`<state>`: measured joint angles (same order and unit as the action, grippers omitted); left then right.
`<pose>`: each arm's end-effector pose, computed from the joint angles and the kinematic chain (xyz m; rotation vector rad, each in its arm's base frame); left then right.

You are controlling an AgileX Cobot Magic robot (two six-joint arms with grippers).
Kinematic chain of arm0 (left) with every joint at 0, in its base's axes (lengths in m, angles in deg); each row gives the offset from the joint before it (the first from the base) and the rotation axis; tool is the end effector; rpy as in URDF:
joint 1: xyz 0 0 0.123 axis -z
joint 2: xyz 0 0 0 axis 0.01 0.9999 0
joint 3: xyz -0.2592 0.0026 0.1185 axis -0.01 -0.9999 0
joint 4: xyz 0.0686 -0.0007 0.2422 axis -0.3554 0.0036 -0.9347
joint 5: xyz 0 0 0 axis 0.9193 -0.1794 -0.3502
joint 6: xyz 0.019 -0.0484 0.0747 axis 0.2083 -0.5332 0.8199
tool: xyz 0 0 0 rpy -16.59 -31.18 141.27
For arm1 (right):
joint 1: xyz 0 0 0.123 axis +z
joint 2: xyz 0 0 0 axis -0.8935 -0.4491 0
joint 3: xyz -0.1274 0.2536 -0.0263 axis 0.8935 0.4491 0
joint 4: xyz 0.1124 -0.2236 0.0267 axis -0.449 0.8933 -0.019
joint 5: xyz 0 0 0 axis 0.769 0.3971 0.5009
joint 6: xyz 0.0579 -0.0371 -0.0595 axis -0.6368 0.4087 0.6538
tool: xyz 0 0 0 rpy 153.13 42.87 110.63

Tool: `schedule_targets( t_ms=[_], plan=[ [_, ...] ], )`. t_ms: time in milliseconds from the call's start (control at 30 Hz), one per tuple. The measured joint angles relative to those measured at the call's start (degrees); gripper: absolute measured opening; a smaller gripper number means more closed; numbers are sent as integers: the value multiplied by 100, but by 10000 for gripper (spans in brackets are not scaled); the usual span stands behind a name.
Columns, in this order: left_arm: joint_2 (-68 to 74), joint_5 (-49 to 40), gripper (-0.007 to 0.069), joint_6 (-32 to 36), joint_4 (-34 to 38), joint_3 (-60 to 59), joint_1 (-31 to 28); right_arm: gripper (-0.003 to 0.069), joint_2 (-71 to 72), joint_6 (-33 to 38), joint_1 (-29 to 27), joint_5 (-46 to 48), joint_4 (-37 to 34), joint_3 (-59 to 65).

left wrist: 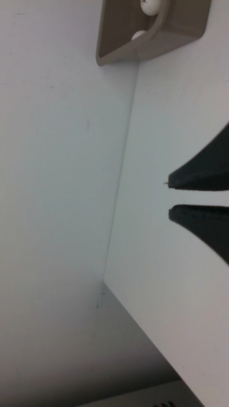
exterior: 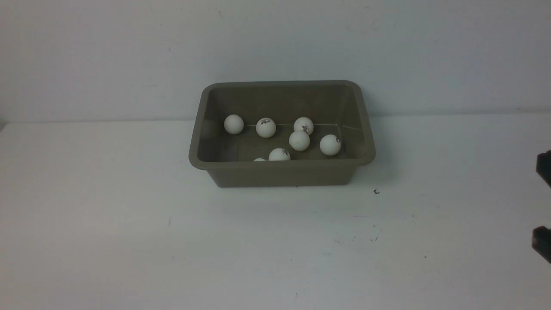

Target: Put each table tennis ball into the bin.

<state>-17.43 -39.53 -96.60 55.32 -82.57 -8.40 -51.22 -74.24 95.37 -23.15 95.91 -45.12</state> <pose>0.0554 0.0123 0.1943 -0.2727 1.5866 0.0263 0.1324 0.0382 0.3037 -0.2901 1.8150 -0.0639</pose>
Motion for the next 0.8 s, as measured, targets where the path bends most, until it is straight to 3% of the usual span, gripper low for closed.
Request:
schedule_targets(
  t_ms=[167, 300, 467, 600, 800],
  plan=[
    [0, 621, 58, -12, 0, 0, 0, -15, 0, 0, 0, 0, 0, 0],
    [0, 1684, 58, 111, 78, 0, 0, -15, 0, 0, 0, 0, 0, 0],
    [0, 2225, 58, 1183, 1293, 0, 0, -15, 0, 0, 0, 0, 0, 0],
    [0, 2014, 58, 3025, 3006, 0, 0, -15, 0, 0, 0, 0, 0, 0],
    [0, 1054, 58, 3838, 3635, 0, 0, -15, 0, 0, 0, -36, 0, 0]
  ],
)
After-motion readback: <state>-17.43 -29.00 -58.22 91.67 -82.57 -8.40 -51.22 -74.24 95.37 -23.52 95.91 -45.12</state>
